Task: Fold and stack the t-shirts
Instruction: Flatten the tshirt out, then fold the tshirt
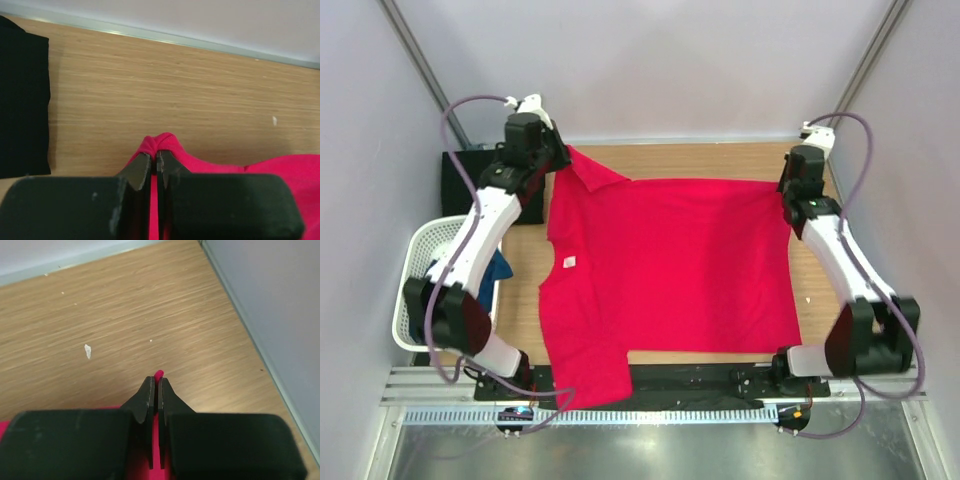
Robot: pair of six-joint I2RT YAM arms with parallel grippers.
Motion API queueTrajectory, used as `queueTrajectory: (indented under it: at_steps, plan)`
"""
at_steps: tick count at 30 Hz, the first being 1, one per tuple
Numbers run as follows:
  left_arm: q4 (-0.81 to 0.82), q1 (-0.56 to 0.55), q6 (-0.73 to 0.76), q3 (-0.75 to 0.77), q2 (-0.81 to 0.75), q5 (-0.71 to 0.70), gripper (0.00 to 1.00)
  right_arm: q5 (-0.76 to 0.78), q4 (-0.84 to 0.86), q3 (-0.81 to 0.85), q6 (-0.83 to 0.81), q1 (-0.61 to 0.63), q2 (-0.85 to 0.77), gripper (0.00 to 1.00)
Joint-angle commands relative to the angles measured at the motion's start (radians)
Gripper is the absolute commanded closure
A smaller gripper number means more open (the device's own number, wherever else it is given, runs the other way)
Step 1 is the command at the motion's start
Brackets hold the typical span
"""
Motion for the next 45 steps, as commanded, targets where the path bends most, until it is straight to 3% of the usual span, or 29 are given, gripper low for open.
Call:
queueTrajectory:
  at_steps: [1,5,11,17,25,32,45]
  plan:
    - [0.197,0.004,0.016,0.056,0.118,-0.058,1.0,0.034,0.245,0.06,0.005,-0.009,0.204,0.99]
    - [0.198,0.007,0.034,0.183,0.366,-0.052,1.0,0.045,0.258,0.218,-0.009,-0.018,0.453,0.99]
    - [0.174,0.03,0.021,0.436,0.609,-0.011,1.0,-0.007,0.238,0.47,-0.027,-0.062,0.742,0.99]
    - [0.102,0.061,-0.041,0.628,0.787,0.037,1.0,-0.033,0.149,0.665,0.0,-0.087,0.904,0.99]
    - [0.106,0.076,-0.128,0.648,0.859,0.067,1.0,-0.067,0.088,0.792,0.01,-0.104,1.018,0.99]
    - [0.099,0.078,-0.18,0.642,0.853,0.13,1.0,-0.082,0.081,0.801,0.017,-0.105,1.031,0.99]
    - [0.088,0.058,-0.206,0.47,0.812,0.159,1.0,-0.125,-0.031,0.847,0.03,-0.138,1.068,0.99]
